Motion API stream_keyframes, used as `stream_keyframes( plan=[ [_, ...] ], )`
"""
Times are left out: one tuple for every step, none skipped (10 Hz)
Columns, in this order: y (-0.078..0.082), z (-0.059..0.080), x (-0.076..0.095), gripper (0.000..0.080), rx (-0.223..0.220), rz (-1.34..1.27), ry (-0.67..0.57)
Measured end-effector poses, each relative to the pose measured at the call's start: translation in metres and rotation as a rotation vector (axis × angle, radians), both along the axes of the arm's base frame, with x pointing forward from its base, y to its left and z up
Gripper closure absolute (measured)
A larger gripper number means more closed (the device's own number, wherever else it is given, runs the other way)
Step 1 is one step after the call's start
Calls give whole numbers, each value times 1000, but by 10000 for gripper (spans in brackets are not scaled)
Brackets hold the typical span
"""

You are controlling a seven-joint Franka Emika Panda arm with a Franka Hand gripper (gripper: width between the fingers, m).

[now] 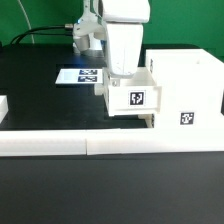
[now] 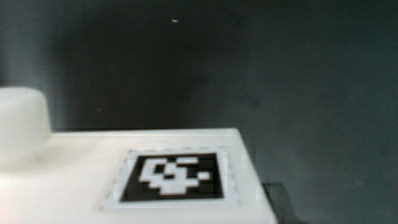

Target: Assemble drawer

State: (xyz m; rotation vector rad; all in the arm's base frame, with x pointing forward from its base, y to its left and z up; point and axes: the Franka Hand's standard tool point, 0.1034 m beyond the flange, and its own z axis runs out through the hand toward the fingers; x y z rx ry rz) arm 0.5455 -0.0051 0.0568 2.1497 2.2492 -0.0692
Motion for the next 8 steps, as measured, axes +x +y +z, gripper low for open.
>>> stream_keyframes(
  plan=[
    [0,0,0,757,0,-1,-1],
    [-1,0,0,757,0,-1,-1],
    [-1,0,0,757,0,-1,-1],
    [0,0,0,757,-1,-10,-1],
    [0,0,0,757,-3,-29,-3],
    [1,0,1,757,-3,-37,-4],
    [0,0,-1,757,-4,-39,5],
    [-1,1,0,757,-6,-40,11]
  ],
)
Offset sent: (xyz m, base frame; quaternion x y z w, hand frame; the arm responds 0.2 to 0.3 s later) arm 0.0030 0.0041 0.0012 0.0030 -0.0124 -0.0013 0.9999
